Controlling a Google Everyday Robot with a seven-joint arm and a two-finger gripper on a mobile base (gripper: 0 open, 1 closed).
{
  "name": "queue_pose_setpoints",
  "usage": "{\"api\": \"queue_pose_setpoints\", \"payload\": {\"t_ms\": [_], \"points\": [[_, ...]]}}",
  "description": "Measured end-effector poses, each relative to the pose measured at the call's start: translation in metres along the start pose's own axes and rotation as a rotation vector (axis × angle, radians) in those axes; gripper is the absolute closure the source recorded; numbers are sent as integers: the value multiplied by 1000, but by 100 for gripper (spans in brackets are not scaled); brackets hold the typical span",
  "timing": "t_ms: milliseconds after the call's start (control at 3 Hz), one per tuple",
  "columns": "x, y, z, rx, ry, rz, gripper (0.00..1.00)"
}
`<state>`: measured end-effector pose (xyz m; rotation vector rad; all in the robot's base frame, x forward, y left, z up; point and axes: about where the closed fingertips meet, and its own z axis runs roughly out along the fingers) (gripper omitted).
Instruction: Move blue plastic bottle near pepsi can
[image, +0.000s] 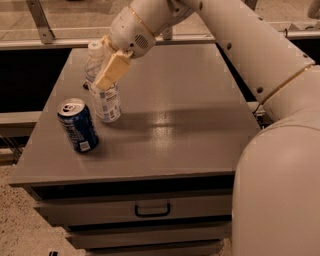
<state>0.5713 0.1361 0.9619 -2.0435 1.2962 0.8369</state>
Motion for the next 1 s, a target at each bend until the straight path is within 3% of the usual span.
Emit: {"api": "queue_pose_setpoints", "payload": {"t_ms": [333,667,1000], "points": [[-1,-1,3,0,-2,-1,13],[-2,-2,5,0,-5,-1,0],[-2,-2,5,0,-5,-1,0]]}}
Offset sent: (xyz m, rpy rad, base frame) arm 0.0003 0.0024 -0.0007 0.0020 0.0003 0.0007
